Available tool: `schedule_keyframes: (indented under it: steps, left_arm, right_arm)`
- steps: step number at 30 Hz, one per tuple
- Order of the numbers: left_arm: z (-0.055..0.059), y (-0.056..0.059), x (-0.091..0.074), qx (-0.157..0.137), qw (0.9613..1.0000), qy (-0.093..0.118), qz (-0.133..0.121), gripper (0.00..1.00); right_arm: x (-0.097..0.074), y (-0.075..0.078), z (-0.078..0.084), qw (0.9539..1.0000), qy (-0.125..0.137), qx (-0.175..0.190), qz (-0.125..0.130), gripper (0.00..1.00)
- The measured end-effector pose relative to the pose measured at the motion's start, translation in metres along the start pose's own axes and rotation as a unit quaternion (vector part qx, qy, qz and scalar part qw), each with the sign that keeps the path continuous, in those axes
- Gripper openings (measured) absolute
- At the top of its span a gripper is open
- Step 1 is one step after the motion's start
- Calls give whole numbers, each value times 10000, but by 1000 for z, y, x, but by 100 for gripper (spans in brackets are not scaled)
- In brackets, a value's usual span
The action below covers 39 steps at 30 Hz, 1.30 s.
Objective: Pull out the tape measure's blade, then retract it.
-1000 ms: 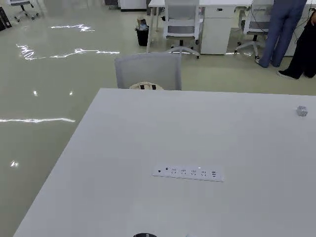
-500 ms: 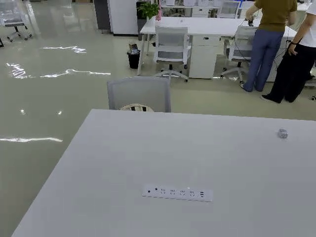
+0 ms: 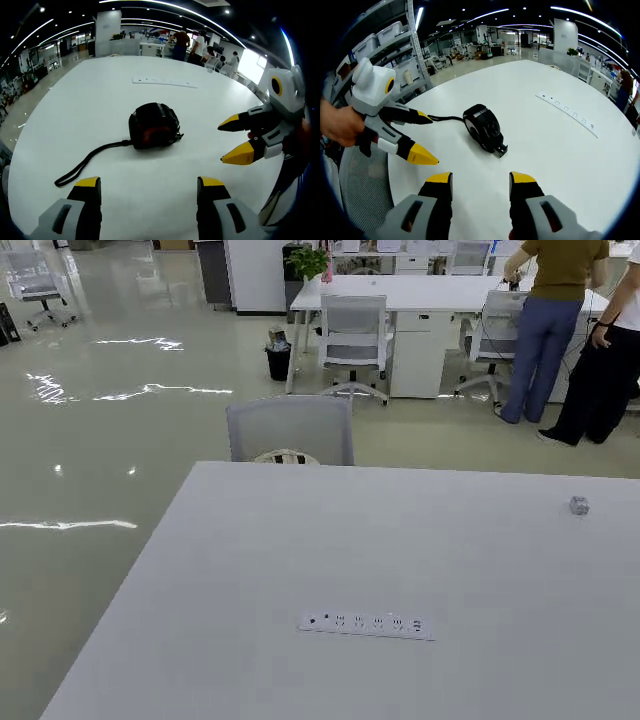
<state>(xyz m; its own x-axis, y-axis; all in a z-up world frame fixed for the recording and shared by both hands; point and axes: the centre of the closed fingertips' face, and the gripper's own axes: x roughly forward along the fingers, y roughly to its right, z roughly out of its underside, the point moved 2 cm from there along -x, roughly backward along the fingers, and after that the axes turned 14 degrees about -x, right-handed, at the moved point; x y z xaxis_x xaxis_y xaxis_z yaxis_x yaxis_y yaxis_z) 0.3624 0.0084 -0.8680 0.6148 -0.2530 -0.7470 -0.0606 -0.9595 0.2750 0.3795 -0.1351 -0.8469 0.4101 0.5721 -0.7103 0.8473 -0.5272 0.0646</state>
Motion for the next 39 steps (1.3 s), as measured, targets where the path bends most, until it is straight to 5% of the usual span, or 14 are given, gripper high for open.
schedule_keyframes:
  steps: [12, 19, 39]
  left_arm:
    - [6, 5, -12, 227, 9996, -4, 189, 79]
    - [13, 2, -23, 133, 9996, -12, 247, 80]
    - [22, -8, -51, 36, 9996, -53, 284, 85]
  right_arm:
    - [-23, -15, 10, 9992, -55, 357, 162, 52]
    - [-37, -32, 14, 9988, -167, 451, 110, 56]
    - [-76, -45, 4, 9962, -159, 833, 202, 69]
